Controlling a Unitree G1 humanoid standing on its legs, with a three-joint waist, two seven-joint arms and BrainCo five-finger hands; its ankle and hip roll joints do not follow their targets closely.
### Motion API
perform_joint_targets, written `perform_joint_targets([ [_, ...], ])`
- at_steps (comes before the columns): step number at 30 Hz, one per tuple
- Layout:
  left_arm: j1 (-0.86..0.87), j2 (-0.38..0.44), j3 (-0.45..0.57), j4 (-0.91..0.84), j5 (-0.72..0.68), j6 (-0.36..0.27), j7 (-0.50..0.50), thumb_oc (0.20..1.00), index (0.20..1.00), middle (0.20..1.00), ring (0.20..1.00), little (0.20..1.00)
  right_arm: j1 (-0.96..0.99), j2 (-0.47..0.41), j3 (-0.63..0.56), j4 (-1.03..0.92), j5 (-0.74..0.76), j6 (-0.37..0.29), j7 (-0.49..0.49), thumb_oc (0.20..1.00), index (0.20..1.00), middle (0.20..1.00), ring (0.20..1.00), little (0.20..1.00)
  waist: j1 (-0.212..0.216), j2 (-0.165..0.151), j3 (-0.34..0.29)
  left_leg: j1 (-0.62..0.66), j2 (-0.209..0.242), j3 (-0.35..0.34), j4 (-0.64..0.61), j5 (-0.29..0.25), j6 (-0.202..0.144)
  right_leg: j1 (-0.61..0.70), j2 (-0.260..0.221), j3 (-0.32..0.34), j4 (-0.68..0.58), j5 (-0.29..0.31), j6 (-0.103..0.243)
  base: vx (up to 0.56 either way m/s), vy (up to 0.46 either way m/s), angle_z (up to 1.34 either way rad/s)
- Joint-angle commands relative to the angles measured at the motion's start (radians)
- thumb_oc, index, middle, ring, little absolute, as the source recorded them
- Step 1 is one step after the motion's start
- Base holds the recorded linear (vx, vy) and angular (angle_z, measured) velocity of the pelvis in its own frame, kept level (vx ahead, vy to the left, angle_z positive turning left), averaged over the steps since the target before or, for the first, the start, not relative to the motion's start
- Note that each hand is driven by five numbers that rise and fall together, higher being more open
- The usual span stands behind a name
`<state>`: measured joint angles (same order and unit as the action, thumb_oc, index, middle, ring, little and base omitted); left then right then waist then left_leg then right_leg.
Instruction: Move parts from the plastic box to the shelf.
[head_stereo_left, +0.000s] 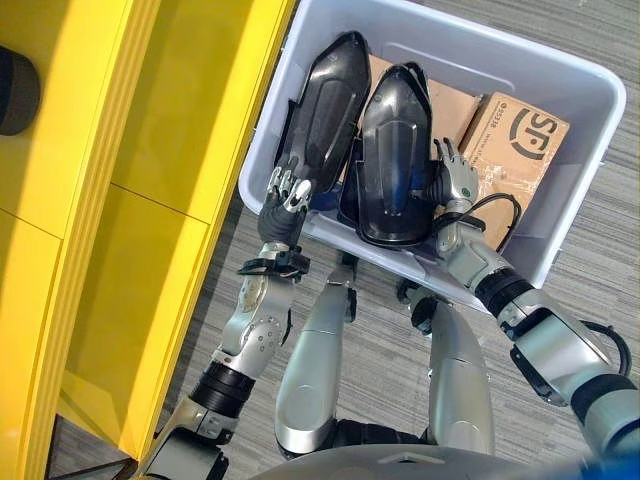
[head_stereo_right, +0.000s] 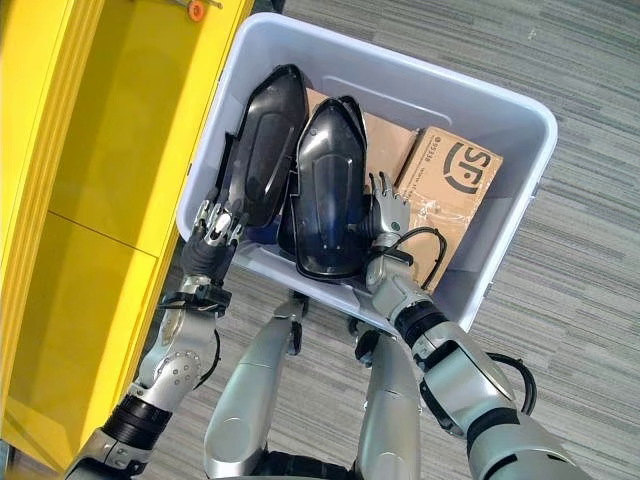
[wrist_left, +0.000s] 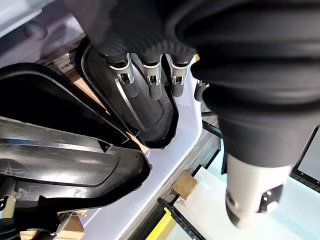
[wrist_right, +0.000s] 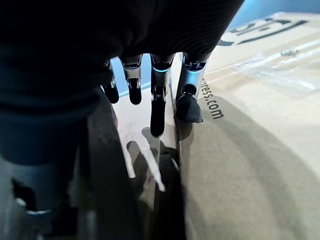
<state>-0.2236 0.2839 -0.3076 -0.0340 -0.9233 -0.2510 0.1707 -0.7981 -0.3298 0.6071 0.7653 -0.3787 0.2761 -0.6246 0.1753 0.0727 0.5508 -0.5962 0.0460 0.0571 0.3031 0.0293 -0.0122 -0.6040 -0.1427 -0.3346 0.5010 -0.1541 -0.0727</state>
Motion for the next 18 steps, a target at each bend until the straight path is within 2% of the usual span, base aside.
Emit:
perform_joint_targets([
  [1,0.014,0.013,-0.021,-0.080,-0.010,-0.057,-0.044,1.000,1.000,1.000,1.000,1.000,0.067,0.066,0.049,0.077,0.005,-0.007,0.060,1.000,1.000,1.000,1.000,1.000,0.041,0.016,-0.031,-0.012,0.028,0.022,-0.042,0.017,-0.012,0.041,-0.083,0.005,0.035,0.023,0.125,0.01,-0.031,0.02],
  [4,0.024,0.017,-0.017,-0.088,-0.010,-0.058,-0.046,1.000,1.000,1.000,1.000,1.000,0.087,0.072,0.068,0.051,-0.007,-0.017,0.096,1.000,1.000,1.000,1.000,1.000,0.041,0.008,-0.031,-0.015,0.031,0.022,-0.044,0.017,-0.013,0.040,-0.081,0.002,0.032,0.024,0.126,0.01,-0.020,0.03],
  [5,0.028,0.019,-0.015,-0.091,-0.011,-0.057,-0.047,1.000,1.000,1.000,1.000,1.000,0.092,0.075,0.072,0.039,-0.003,-0.009,0.113,0.420,0.420,0.420,0.420,0.420,0.041,0.006,-0.031,-0.015,0.031,0.022,-0.044,0.017,-0.013,0.041,-0.081,0.002,0.031,0.024,0.126,0.01,-0.035,0.06],
  [6,0.031,0.018,-0.012,-0.092,-0.008,-0.058,-0.046,1.000,1.000,1.000,1.000,1.000,0.102,0.081,0.083,0.030,0.016,0.004,0.125,0.200,0.200,0.200,0.200,0.200,0.040,0.002,-0.031,-0.015,0.034,0.024,-0.045,0.017,-0.014,0.040,-0.080,0.003,0.031,0.024,0.126,0.01,-0.036,0.03],
  [9,0.034,0.019,-0.013,-0.099,0.000,-0.062,-0.035,1.000,1.000,1.000,1.000,1.000,0.135,0.094,0.095,0.018,0.093,0.049,0.098,0.200,0.200,0.200,0.200,0.200,0.035,-0.004,-0.031,-0.017,0.038,0.026,-0.046,0.017,-0.015,0.037,-0.077,0.006,0.029,0.025,0.126,0.00,-0.012,0.00],
  [10,0.035,0.018,-0.013,-0.102,0.002,-0.063,-0.032,1.000,1.000,1.000,1.000,1.000,0.147,0.104,0.089,0.029,0.169,0.073,0.067,0.200,0.200,0.200,0.200,0.200,0.033,-0.004,-0.031,-0.016,0.039,0.028,-0.049,0.017,-0.015,0.036,-0.074,0.009,0.026,0.025,0.125,0.00,0.000,0.00],
  [14,0.036,0.018,-0.015,-0.097,0.001,-0.070,-0.035,1.000,1.000,1.000,1.000,1.000,0.165,0.113,0.062,0.066,0.268,0.076,0.054,0.200,0.200,0.200,0.200,0.200,0.027,-0.001,-0.031,-0.017,0.041,0.030,-0.053,0.017,-0.016,0.034,-0.071,0.012,0.022,0.025,0.124,0.00,0.000,0.00],
  [15,0.034,0.015,-0.018,-0.093,-0.004,-0.076,-0.029,1.000,1.000,1.000,1.000,1.000,0.182,0.120,0.039,0.084,0.343,0.074,0.065,0.200,0.200,0.200,0.200,0.200,0.021,0.001,-0.031,-0.014,0.043,0.033,-0.057,0.019,-0.018,0.034,-0.067,0.017,0.017,0.026,0.123,0.00,0.000,0.00],
  [18,0.028,0.014,-0.019,-0.094,-0.008,-0.079,-0.021,1.000,1.000,1.000,1.000,1.000,0.202,0.123,0.025,0.099,0.387,0.057,0.113,0.200,0.200,0.200,0.200,0.200,0.011,0.004,-0.031,-0.010,0.045,0.037,-0.060,0.018,-0.019,0.034,-0.064,0.023,0.012,0.026,0.122,0.00,0.000,0.00],
])
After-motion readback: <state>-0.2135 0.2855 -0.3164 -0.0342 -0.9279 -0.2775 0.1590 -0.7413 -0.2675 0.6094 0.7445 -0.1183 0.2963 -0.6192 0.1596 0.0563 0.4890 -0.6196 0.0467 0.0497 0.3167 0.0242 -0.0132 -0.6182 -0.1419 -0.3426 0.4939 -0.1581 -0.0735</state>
